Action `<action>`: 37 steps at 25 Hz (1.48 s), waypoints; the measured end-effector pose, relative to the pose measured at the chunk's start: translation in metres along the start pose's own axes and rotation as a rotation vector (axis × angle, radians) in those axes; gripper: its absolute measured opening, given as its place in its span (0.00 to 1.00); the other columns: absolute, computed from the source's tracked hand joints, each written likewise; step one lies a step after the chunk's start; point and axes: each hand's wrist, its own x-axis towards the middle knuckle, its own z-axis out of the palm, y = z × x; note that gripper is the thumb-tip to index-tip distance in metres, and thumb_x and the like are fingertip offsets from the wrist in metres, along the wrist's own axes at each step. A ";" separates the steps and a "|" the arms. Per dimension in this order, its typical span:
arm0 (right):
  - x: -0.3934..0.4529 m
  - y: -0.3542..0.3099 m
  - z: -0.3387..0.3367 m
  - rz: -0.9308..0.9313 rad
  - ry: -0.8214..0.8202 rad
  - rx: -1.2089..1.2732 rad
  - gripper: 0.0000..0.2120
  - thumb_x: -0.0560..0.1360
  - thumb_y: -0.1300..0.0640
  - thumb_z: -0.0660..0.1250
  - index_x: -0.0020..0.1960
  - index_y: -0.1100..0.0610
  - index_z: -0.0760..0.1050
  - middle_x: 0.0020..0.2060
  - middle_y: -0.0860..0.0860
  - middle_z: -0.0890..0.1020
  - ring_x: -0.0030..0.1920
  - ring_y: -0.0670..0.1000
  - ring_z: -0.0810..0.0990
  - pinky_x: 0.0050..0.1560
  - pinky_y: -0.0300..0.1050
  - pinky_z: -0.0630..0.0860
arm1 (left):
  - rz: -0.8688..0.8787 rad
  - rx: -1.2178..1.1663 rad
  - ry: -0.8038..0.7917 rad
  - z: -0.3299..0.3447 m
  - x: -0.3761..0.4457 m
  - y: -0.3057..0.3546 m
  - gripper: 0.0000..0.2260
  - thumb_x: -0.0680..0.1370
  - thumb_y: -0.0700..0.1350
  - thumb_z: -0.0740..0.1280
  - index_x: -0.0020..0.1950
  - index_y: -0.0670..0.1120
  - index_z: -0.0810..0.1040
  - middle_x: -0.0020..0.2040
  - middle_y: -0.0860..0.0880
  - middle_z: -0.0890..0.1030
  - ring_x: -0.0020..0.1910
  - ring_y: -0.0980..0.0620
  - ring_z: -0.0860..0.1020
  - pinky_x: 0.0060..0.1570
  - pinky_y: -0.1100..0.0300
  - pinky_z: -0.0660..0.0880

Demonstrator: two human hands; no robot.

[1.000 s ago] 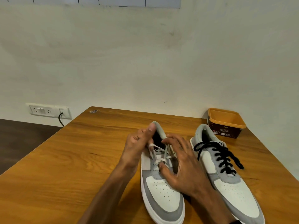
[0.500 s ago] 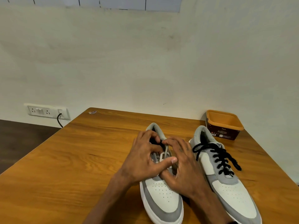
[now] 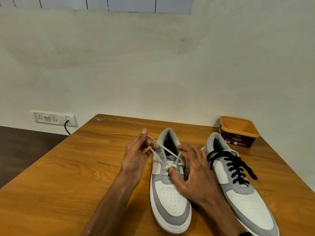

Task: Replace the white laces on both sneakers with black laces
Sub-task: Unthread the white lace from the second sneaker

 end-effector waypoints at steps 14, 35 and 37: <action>0.000 0.002 0.004 0.039 0.022 0.026 0.31 0.72 0.35 0.68 0.71 0.41 0.64 0.66 0.40 0.68 0.66 0.43 0.66 0.63 0.41 0.68 | -0.256 0.355 0.004 -0.021 0.009 -0.008 0.15 0.72 0.57 0.76 0.45 0.46 0.82 0.28 0.52 0.71 0.25 0.55 0.69 0.28 0.62 0.71; -0.002 0.003 0.005 0.072 0.023 0.074 0.34 0.73 0.38 0.70 0.75 0.40 0.62 0.67 0.40 0.68 0.66 0.43 0.67 0.63 0.37 0.66 | 0.453 0.932 -0.230 -0.001 -0.001 -0.038 0.11 0.78 0.61 0.65 0.47 0.57 0.83 0.57 0.55 0.74 0.65 0.54 0.72 0.58 0.67 0.73; -0.002 0.003 0.005 0.075 0.014 0.073 0.34 0.72 0.38 0.70 0.75 0.39 0.62 0.67 0.40 0.67 0.66 0.43 0.66 0.63 0.39 0.67 | 0.394 0.736 -0.173 -0.001 0.002 -0.032 0.12 0.80 0.59 0.65 0.48 0.53 0.84 0.55 0.49 0.78 0.58 0.51 0.78 0.55 0.62 0.77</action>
